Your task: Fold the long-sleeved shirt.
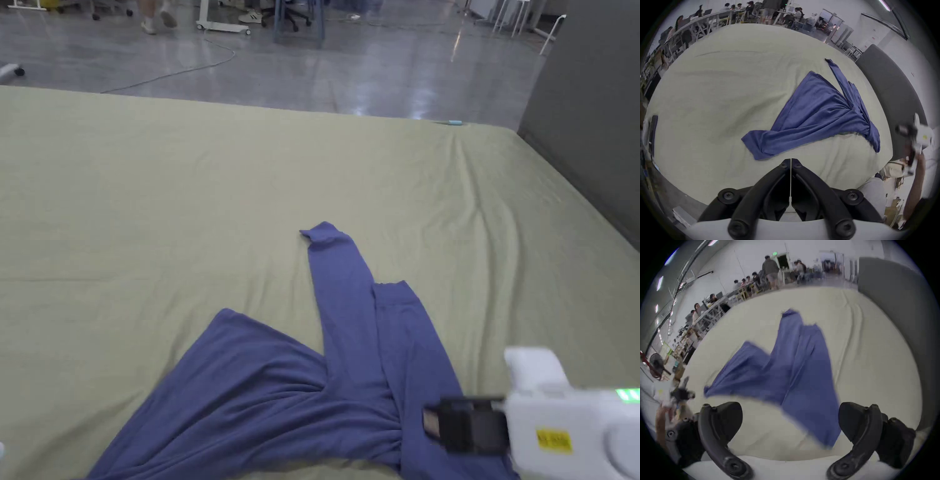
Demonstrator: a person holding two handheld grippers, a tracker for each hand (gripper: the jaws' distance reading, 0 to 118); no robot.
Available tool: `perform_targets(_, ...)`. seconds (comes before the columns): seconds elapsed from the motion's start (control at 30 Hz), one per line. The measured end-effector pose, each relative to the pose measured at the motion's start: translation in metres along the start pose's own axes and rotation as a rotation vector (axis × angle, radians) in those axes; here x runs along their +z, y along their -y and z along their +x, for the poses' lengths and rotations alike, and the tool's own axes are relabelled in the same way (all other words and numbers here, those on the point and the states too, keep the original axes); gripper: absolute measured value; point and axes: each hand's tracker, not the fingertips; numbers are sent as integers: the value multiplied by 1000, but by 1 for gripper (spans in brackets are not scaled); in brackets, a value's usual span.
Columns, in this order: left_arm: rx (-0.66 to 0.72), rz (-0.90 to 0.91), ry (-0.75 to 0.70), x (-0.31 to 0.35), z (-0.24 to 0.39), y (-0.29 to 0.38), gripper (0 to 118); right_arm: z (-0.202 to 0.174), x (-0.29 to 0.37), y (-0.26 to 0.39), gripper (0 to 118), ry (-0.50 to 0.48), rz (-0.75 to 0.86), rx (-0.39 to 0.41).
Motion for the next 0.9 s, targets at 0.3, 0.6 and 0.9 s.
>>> perform_targets(0.3,-22,6,28,8,14,-1,0,59,-205,-105,95,250,-401,-91)
perform_targets(0.6,-19,-9,13,12,8,6,0,33,-152,-100,0,216,-306,47)
perform_targets(0.9,3,34,33,35,5,12,0,6,57,-5,0,110,-90,151)
